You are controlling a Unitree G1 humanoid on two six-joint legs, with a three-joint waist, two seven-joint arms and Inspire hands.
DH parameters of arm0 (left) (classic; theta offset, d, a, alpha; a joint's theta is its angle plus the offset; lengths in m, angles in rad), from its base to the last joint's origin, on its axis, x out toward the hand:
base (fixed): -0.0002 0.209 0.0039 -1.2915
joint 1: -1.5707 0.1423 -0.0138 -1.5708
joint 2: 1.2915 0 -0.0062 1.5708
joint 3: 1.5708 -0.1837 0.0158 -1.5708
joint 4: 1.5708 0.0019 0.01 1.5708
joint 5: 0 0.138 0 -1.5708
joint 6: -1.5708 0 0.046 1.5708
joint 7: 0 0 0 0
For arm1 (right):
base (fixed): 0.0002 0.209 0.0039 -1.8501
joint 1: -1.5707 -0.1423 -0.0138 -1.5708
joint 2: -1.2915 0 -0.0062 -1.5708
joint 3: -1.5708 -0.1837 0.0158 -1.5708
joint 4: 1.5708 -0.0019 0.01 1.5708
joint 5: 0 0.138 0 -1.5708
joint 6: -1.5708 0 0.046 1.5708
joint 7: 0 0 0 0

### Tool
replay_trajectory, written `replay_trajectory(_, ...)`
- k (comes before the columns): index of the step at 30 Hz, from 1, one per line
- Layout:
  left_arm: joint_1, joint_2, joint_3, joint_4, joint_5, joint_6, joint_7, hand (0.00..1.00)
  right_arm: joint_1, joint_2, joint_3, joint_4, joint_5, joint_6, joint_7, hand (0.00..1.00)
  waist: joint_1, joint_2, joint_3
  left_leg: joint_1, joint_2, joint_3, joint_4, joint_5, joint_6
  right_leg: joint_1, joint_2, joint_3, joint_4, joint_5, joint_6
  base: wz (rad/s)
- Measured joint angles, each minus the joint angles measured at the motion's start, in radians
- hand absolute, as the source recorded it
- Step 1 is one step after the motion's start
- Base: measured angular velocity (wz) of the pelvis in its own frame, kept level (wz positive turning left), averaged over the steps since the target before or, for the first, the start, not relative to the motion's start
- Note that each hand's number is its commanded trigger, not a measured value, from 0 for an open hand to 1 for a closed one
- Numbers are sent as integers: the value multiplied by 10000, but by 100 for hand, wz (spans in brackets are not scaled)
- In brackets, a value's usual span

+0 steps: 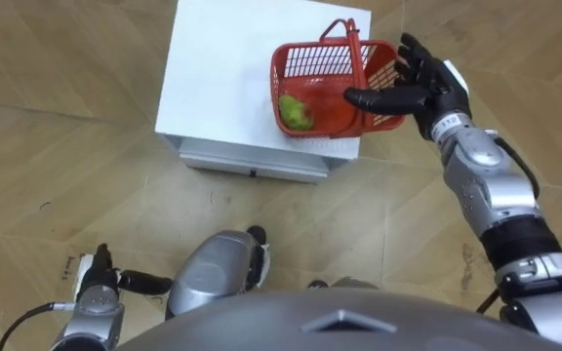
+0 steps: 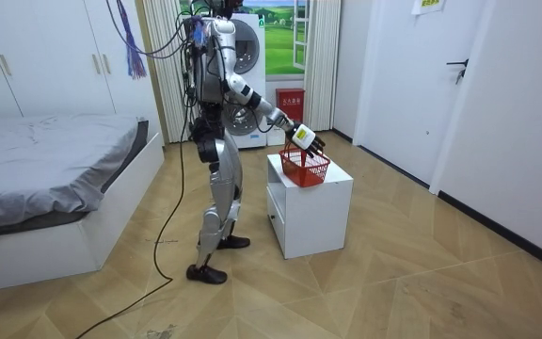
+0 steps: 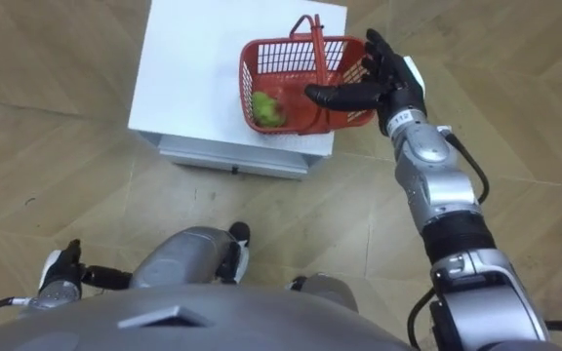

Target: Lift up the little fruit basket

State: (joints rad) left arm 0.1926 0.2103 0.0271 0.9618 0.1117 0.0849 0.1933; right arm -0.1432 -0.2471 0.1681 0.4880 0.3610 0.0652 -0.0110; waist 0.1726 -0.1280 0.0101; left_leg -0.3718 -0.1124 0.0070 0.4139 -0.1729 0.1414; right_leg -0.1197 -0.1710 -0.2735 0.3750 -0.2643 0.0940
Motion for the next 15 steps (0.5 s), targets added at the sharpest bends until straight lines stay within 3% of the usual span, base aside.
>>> replay_trajectory(9, -2, 0, 1, 22, 13, -73, -15, 0, -1, 0, 6, -156, 12, -20, -14, 0, -10, -15, 8, 165, -13, -5, -129, 26, -39, 292, 47, -23, -382, 15, -1, 0)
replay_trajectory(15, 141, -15, 103, 18, 14, -74, 105, 0, 227, 3, -29, -225, -278, -28, -309, 0, -263, -8, 10, 571, -28, -70, -402, 54, -78, 721, 107, -33, -724, 166, 1, 3)
